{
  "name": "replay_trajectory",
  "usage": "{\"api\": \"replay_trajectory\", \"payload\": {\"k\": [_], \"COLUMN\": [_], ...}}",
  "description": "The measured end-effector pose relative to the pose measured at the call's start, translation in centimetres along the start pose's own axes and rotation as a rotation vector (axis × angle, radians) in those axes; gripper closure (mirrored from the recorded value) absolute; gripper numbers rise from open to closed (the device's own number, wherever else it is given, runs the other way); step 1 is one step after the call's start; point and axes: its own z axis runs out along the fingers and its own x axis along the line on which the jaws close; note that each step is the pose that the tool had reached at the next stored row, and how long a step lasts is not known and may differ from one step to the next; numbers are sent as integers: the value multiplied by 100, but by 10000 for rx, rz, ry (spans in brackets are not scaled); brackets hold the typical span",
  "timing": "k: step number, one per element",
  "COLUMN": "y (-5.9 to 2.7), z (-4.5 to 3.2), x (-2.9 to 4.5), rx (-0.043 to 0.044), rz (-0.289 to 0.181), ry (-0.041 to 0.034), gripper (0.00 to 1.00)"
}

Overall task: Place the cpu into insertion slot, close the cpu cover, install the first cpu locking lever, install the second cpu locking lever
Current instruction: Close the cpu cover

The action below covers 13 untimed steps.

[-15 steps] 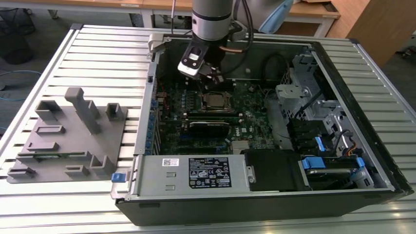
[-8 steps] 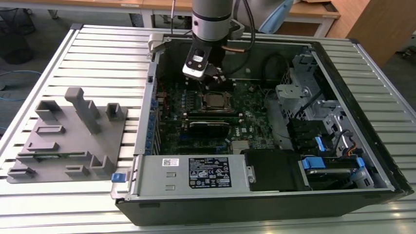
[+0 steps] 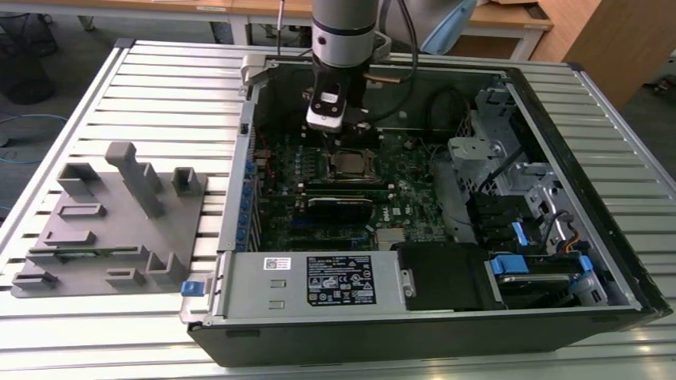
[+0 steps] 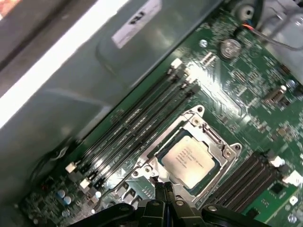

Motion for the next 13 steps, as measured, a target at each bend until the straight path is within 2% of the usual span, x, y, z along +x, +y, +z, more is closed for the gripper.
{"api": "replay_trajectory", "payload": {"k": [13], "y": [1], "z": [18], "x": [-2], "rx": [-15], "rz": [-2250], "ry": [64], "gripper": [89]}}
